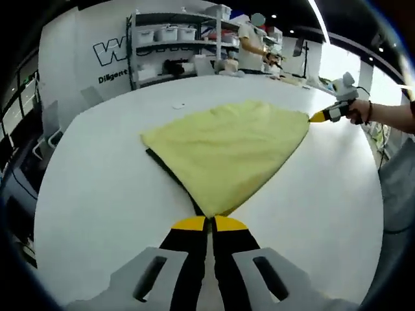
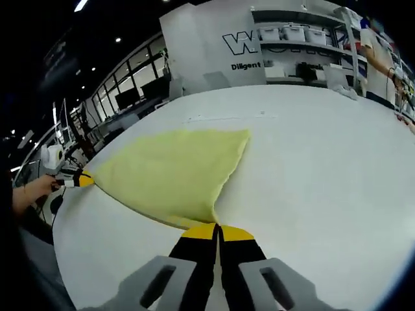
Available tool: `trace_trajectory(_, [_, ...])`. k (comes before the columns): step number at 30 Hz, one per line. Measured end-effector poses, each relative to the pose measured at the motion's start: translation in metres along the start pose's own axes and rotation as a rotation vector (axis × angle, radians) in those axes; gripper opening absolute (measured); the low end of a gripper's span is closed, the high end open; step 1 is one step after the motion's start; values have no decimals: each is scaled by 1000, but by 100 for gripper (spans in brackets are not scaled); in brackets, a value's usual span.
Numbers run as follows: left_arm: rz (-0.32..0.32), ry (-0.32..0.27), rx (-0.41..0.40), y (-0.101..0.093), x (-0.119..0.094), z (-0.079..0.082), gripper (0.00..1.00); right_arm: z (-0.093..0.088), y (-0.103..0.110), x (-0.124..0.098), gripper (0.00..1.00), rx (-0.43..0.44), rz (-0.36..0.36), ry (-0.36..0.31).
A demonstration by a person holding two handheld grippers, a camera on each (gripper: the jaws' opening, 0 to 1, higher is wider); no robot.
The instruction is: Fold the garment on the visible template until the final outline fits inside the template.
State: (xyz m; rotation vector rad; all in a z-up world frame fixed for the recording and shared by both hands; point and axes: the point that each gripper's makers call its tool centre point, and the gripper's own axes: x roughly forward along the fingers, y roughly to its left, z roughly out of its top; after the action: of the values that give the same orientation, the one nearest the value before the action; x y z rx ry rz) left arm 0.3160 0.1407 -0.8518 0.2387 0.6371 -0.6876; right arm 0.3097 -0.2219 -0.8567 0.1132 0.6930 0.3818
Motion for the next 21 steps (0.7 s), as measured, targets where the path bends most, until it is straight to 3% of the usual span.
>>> trace_trajectory(10, [-17,38,112,-3,-3,-3,1,-7,1,-3,0,-20,3,46])
trace_trajectory(13, [23,98,137,5,-7,-16,0,-9,0,-4,0,-16,0,64])
trace_trajectory(14, [15,91,90,5,-9,-18,0,-8,1,-3,0,-29,-3,63])
trace_trajectory(15, [-16,46,15,-1,-9,-13,0,-8,2,-3,0,-37,-3,65])
trace_trajectory(16, [-10,24,8,0,-11,-9,0,-9,2,-2,0,-47,-10,74])
trace_trajectory(18, [23,40,20,6,-14,-8,0,-10,2,-1,0,-46,-16,91])
trace_trajectory(21, [59,45,-35,12,-17,-6,1,-10,1,-4,3,29,-38,100])
